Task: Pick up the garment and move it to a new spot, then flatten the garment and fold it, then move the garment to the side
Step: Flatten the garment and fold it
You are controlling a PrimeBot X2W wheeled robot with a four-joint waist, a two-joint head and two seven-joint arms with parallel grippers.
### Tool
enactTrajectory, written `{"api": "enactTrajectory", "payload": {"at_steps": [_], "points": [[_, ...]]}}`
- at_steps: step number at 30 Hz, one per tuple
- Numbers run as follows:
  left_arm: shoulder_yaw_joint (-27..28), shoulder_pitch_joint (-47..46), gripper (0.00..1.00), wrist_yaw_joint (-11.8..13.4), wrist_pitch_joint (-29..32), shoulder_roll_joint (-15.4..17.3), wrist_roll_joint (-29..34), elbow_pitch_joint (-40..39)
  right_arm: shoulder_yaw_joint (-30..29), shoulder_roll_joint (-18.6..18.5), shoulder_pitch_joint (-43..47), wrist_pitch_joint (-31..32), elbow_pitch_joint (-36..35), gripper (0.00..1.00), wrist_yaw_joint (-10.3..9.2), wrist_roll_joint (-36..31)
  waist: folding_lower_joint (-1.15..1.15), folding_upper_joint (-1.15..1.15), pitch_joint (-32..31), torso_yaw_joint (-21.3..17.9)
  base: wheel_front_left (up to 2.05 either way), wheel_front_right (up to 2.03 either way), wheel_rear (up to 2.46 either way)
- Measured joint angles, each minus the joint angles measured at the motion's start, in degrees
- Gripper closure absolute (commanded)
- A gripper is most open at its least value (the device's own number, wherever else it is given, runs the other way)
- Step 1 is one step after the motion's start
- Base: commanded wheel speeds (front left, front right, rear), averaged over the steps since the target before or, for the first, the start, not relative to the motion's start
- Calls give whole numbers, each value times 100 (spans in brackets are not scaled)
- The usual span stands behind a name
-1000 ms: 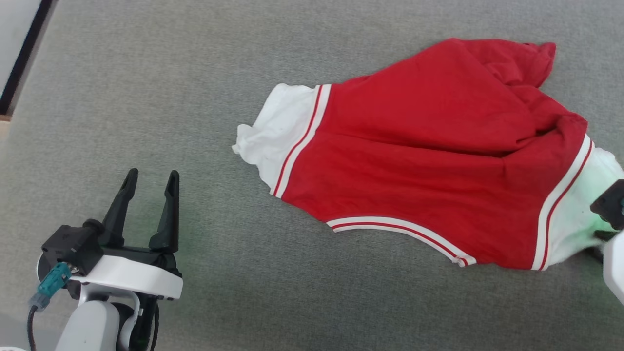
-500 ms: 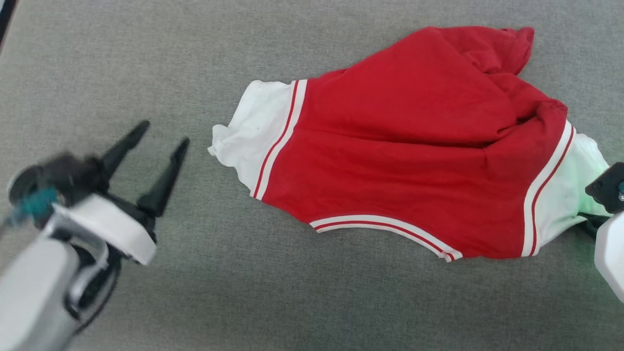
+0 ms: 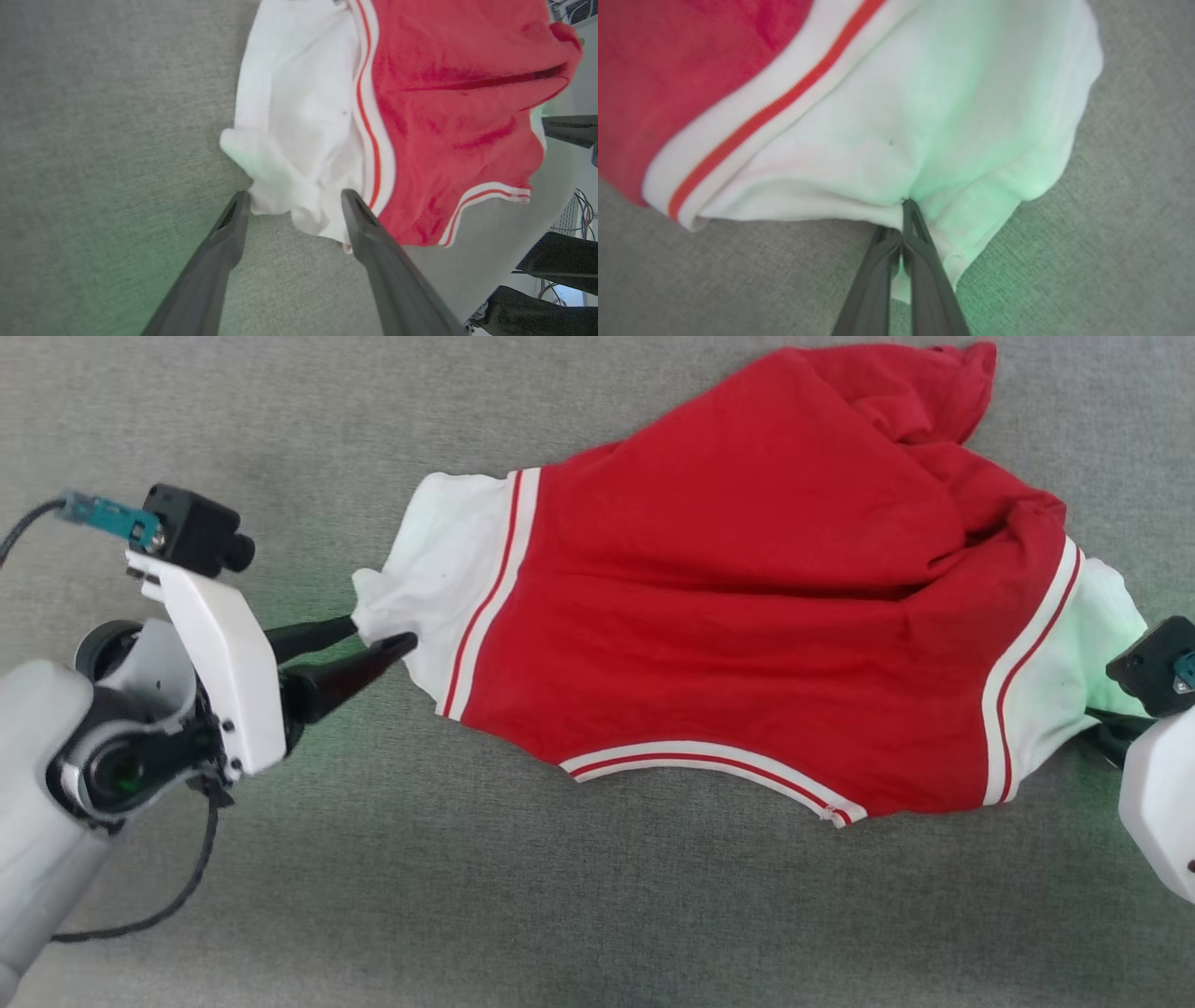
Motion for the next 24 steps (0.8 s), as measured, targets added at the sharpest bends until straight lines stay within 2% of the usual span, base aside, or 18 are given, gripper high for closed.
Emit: {"api": "enactTrajectory", "payload": {"at_steps": [5, 6, 7, 9, 10, 14, 18, 24], "points": [[-230, -320, 0, 0, 399, -179, -453, 578, -36, 87, -77, -23, -24, 100, 5, -38, 0, 0, 137, -98, 0, 0, 0], [-255, -392, 6, -1, 438, -212, -506, 658, -32, 100, -102, -25, -30, 100, 7, -44, 0, 0, 158, -120, 0, 0, 0], [-282, -459, 37, -2, 494, -245, -575, 727, -27, 118, -109, -25, -33, 100, 7, -52, 0, 0, 173, -142, 0, 0, 0], [-313, -514, 67, -2, 543, -313, -703, 790, -10, 166, -152, -33, -34, 100, 7, -94, 0, 0, 184, -185, 0, 0, 0], [-301, -511, 100, -2, 545, -337, -856, 832, 11, 192, -181, -34, -31, 100, 7, -113, 0, 0, 176, -210, 0, 0, 0], [-368, -399, 100, -2, 625, -327, -1038, 811, 76, 302, -209, -131, 33, 100, -3, -163, 0, 0, 50, -264, 0, 0, 0], [-312, -218, 100, -2, 376, -180, -1149, 703, -21, 411, -186, -434, 87, 100, -11, -171, 0, 0, -179, -290, 0, 0, 0], [26, 93, 100, -2, -77, 45, -1417, 109, -912, 446, 205, -876, -180, 100, -11, -35, 0, 0, -620, -312, 0, 0, 0]]}}
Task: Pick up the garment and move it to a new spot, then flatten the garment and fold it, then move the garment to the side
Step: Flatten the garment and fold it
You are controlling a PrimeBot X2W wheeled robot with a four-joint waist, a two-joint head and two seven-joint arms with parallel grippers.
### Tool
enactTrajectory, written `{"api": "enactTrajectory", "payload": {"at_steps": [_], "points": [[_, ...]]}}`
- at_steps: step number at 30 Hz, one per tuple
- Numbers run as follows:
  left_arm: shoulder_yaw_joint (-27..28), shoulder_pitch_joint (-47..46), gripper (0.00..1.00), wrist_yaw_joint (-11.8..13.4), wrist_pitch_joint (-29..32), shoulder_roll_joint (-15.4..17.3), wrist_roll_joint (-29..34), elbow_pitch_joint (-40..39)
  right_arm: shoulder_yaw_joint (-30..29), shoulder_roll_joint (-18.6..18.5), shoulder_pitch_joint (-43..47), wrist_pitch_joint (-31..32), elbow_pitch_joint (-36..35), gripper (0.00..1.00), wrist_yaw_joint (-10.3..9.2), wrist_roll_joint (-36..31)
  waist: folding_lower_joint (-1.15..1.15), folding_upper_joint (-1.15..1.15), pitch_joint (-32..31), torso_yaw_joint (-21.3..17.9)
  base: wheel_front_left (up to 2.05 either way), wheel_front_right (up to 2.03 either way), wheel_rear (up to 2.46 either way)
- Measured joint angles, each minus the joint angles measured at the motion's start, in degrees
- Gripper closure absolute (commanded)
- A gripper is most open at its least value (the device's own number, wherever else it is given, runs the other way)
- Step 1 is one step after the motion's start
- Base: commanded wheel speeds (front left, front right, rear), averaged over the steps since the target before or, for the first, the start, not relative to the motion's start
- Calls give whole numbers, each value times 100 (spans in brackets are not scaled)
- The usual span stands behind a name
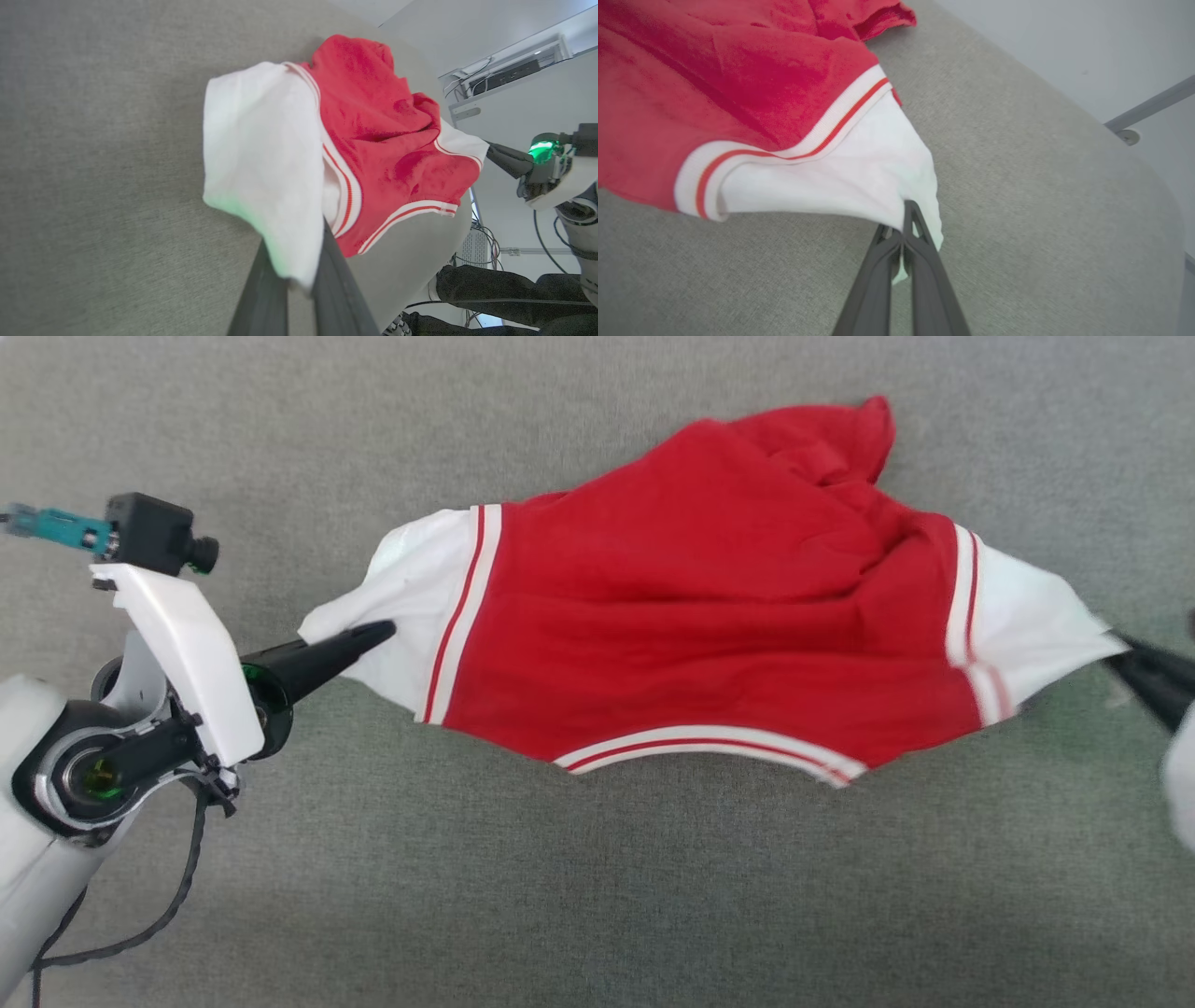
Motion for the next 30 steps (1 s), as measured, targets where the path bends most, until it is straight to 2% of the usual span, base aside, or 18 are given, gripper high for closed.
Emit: {"api": "enactTrajectory", "payload": {"at_steps": [6, 9, 13, 15, 20, 23, 24, 27, 30], "points": [[468, 259, 100, 0, -458, 91, -227, -834, -1212, -114, 477, -114, -598, 100, -1, 166, 0, 0, -265, -5, 0, 0, 0], [723, 257, 100, 0, -660, -12, -269, -989, -1664, -60, 410, -148, -825, 100, 0, 307, 0, 0, -172, -1, 0, 0, 0], [1076, -249, 100, 0, -738, -387, -345, -744, -1848, 158, -460, -148, -842, 100, -1, 330, 0, 0, 90, 5, 0, 0, 0], [1306, -705, 100, 0, -837, -632, -387, -334, -1769, 450, -1182, -80, -657, 100, -1, 311, 0, 0, 274, 6, 0, 0, 0], [1607, -2058, 100, 1, -1090, -1128, -92, 733, -1410, 1434, -3322, 2, 381, 100, -1, -151, 0, 0, 807, -51, 0, 0, 0], [1736, -2950, 100, 2, -1432, -1321, 248, 1526, -1369, 1995, -4526, -178, 1201, 100, -1, -478, 0, 0, 1142, -112, 0, 0, 0], [1785, -3549, 100, 1, -1719, -1414, 542, 2073, -1413, 2305, -5293, -398, 1715, 100, -1, -705, 0, 0, 1335, -159, 0, 0, 0], [1944, -4500, 100, 1, -2098, -1586, 745, 2827, -1583, 2618, -6409, -884, 2524, 100, 0, -1106, 0, 0, 1559, -243, 0, 0, 0], [2036, -5253, 100, 0, -2293, -1782, 787, 3198, -1856, 2838, -7296, -1457, 3167, 100, 0, -1549, 0, 0, 1660, -307, 0, 0, 0]]}}
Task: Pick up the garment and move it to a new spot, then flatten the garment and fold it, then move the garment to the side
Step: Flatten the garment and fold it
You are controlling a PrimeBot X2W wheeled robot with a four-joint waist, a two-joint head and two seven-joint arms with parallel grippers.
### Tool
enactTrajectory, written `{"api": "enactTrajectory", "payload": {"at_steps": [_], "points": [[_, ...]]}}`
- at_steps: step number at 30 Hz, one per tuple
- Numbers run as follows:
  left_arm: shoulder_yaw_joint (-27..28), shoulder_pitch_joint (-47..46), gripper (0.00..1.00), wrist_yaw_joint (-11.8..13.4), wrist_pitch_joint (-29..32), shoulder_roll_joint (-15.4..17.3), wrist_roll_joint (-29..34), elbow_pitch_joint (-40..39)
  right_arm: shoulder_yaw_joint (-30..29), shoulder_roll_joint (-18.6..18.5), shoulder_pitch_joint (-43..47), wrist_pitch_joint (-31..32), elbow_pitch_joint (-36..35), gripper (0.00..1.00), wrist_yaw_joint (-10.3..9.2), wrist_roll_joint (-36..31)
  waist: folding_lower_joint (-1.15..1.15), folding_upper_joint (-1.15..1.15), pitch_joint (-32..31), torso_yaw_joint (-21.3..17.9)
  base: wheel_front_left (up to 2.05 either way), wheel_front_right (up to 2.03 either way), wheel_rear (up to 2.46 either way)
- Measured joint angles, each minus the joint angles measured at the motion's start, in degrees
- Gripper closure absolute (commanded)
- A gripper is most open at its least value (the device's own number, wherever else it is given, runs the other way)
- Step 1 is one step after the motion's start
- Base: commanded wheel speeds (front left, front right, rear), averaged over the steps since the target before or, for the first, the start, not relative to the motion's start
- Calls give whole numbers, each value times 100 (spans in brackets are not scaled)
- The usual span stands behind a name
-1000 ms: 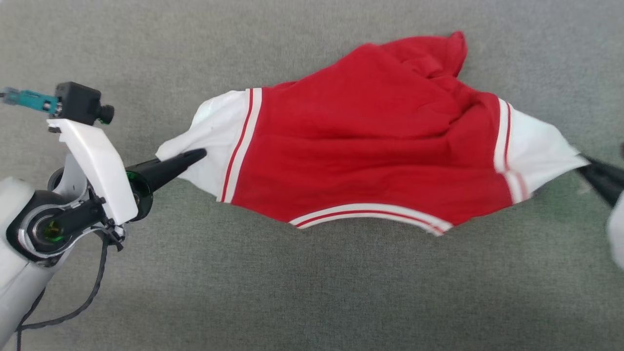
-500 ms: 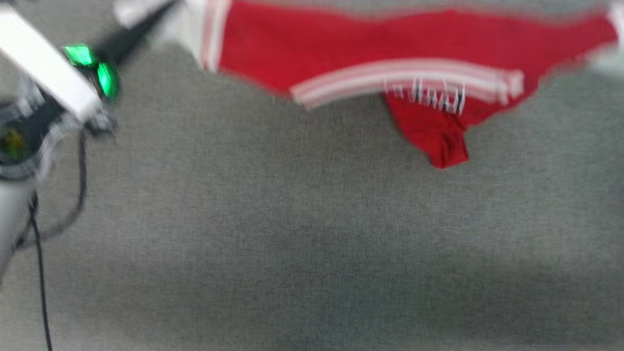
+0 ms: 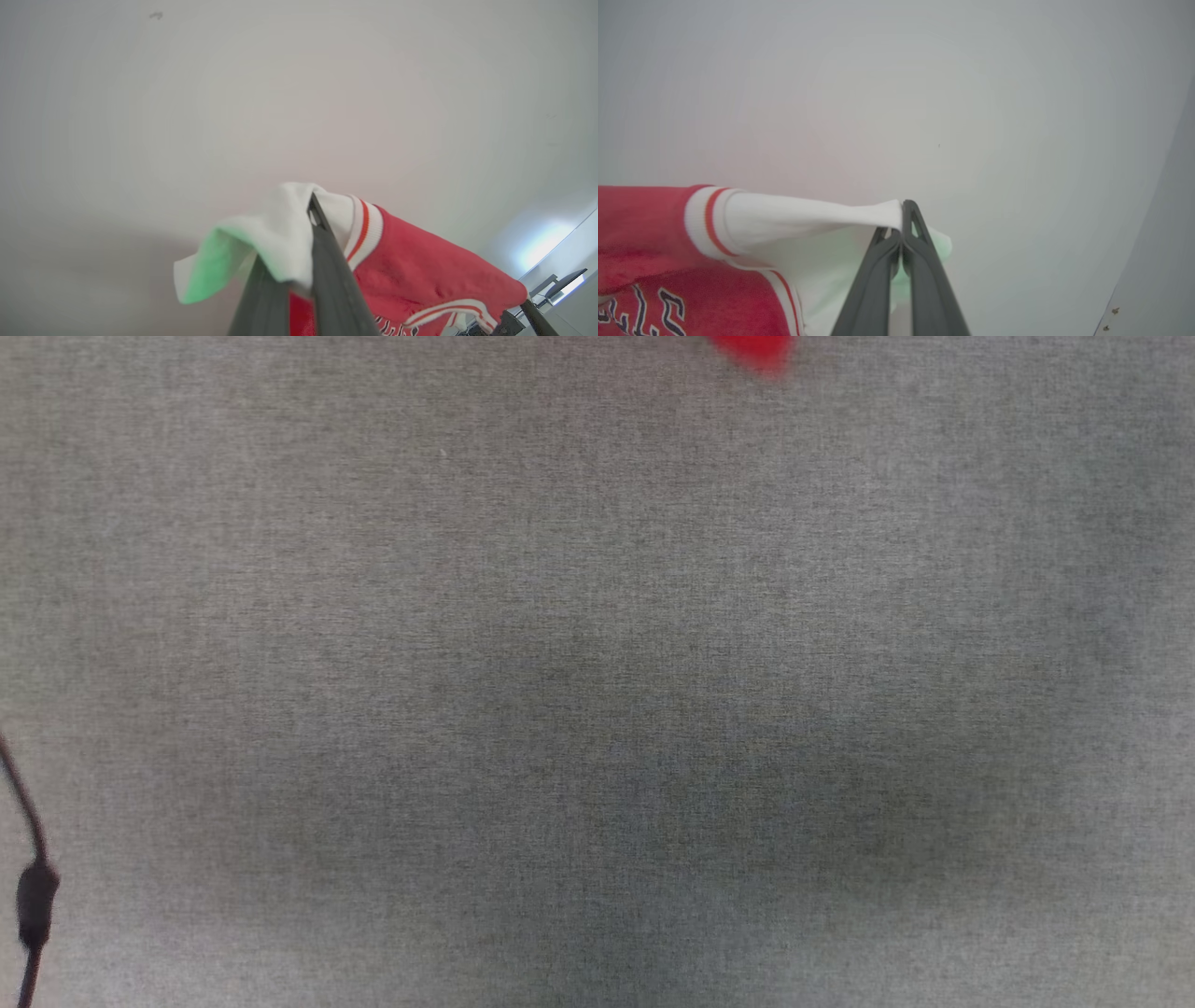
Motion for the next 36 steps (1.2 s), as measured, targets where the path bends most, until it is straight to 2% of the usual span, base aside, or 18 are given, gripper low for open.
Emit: {"api": "enactTrajectory", "payload": {"at_steps": [3, 7, 11, 16, 17, 21, 25, 31, 36], "points": [[-27, -449, 100, -1, -32, -78, 63, 90, -160, 113, -529, -357, 490, 100, 0, -261, 0, 0, -25, 17, 0, 0, 0], [-74, -400, 100, -1, 60, -40, -54, -56, -53, 75, -644, -502, 926, 100, 0, -327, 0, 0, -116, 77, 0, 0, 0], [-327, 499, 100, -4, 296, 187, -182, -444, 229, -80, -198, -358, 1110, 100, 0, 27, 0, 0, -232, 138, 0, 0, 0], [-464, 2210, 100, -3, 409, 331, -644, -1380, 700, -502, 1135, 36, 742, 100, 0, 661, 0, 0, -348, 238, 0, 0, 0], [-464, 2210, 100, -3, 409, 331, -644, -1380, 700, -502, 1135, 36, 742, 100, 0, 661, 0, 0, -348, 238, 0, 0, 0], [-514, 3648, 100, -3, 58, 389, -783, -2132, 719, -840, 2540, 439, 65, 100, 0, 1118, 0, 0, -513, 300, 0, 0, 0], [-584, 4847, 100, -3, -291, 370, -861, -2735, 502, -959, 3951, 835, -744, 100, -1, 1448, 0, 0, -713, 354, 0, 0, 0], [-842, 6169, 100, -2, -644, 466, -695, -3416, 108, -982, 5957, 1386, -1908, 100, -1, 1673, 0, 0, -1064, 405, 0, 0, 0], [-1028, 7107, 100, -2, -931, 804, -557, -3908, -144, -915, 7418, 1968, -2821, 100, -1, 1839, 0, 0, -1351, 428, 0, 0, 0]]}}
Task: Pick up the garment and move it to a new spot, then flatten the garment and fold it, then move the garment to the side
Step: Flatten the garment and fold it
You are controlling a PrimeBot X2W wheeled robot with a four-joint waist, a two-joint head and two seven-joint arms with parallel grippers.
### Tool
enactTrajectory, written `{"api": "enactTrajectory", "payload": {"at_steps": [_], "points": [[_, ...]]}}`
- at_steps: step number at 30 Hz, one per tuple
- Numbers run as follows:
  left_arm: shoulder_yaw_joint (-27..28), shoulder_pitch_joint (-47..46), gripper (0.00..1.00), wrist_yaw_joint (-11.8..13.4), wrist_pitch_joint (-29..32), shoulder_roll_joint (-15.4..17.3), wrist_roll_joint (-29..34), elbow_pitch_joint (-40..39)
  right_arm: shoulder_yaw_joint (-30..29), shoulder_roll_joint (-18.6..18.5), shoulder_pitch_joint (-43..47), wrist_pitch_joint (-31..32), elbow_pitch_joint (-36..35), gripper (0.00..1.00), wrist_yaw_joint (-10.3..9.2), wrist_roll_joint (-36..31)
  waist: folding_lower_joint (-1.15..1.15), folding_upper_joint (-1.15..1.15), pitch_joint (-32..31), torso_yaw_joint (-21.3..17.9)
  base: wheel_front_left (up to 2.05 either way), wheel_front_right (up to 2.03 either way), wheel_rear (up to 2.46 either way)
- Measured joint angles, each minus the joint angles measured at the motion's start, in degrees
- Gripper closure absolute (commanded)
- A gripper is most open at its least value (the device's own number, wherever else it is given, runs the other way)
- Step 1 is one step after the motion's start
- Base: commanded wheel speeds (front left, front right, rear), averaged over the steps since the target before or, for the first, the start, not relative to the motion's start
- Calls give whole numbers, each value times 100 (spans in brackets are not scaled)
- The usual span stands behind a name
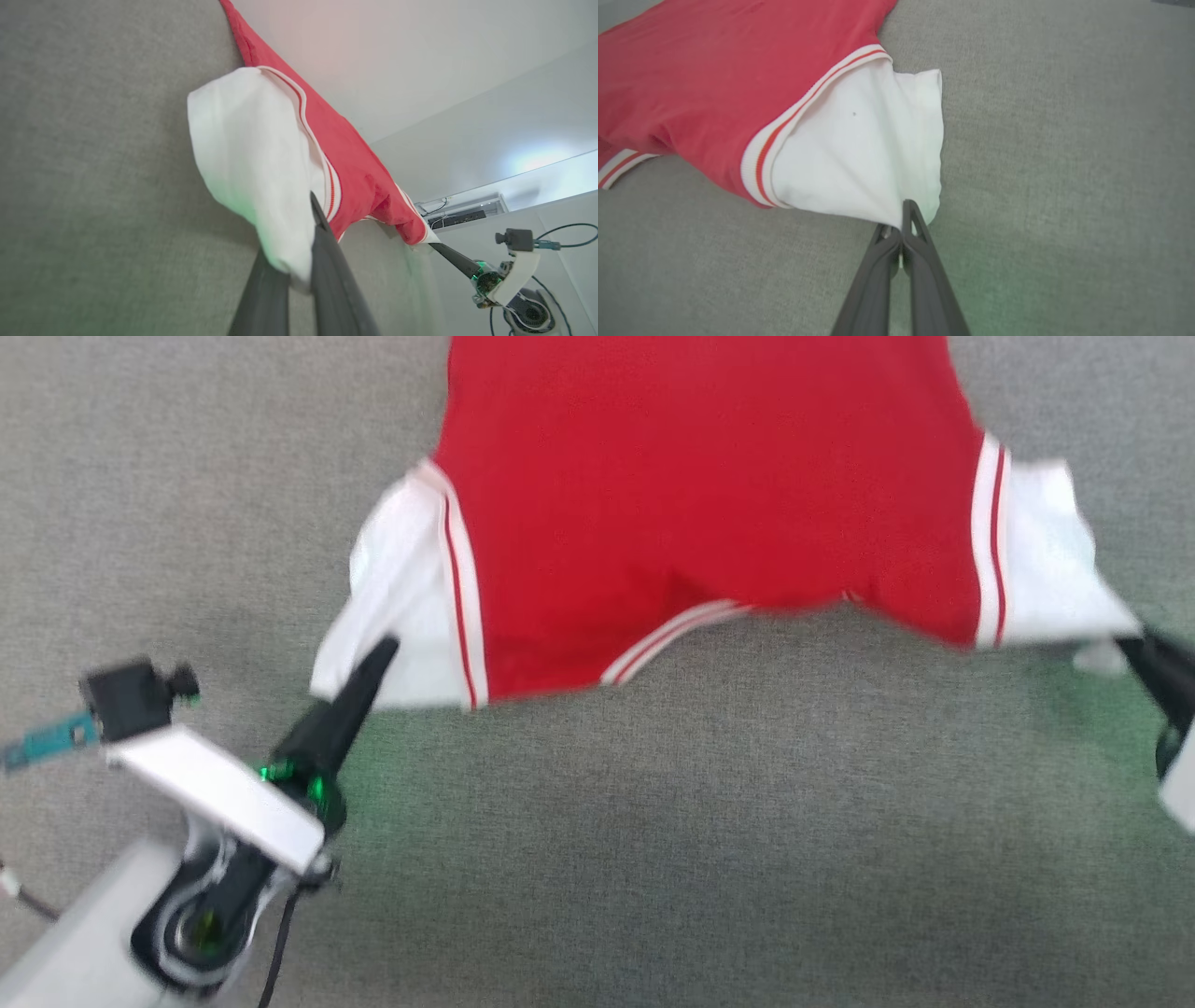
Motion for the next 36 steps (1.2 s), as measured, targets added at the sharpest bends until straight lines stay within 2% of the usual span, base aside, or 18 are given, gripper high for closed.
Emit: {"api": "enactTrajectory", "payload": {"at_steps": [11, 16, 19, 23, 30, 36], "points": [[-221, 1391, 100, 0, -536, 849, 146, -1031, -884, 271, 2296, 1045, -1830, 100, -10, 179, 0, 0, -376, 79, 0, 0, 0], [-20, 2029, 100, -1, -708, 1337, -103, -1731, -1380, 501, 3016, 1272, -2650, 100, -13, 303, 0, 0, -369, 121, 0, 0, 0], [-25, 2204, 100, 0, -712, 1464, -87, -1823, -1532, 553, 3241, 1399, -2903, 100, -13, 256, 0, 0, -327, 131, 0, 0, 0], [-155, 2119, 100, 0, -686, 1225, -46, -1583, -1307, 548, 3123, 1479, -2707, 100, -13, 105, 0, 0, -294, 113, 0, 0, 0], [-490, 1543, 100, -1, -527, 528, 90, -390, -520, 421, 2402, 1577, -1561, 100, -14, -256, 0, 0, -222, 113, 0, 0, 0], [-776, 1149, 100, -1, -461, 203, 322, 389, -16, 243, 2118, 1403, -923, 100, -13, -523, 0, 0, -80, 190, 0, 0, 0]]}}
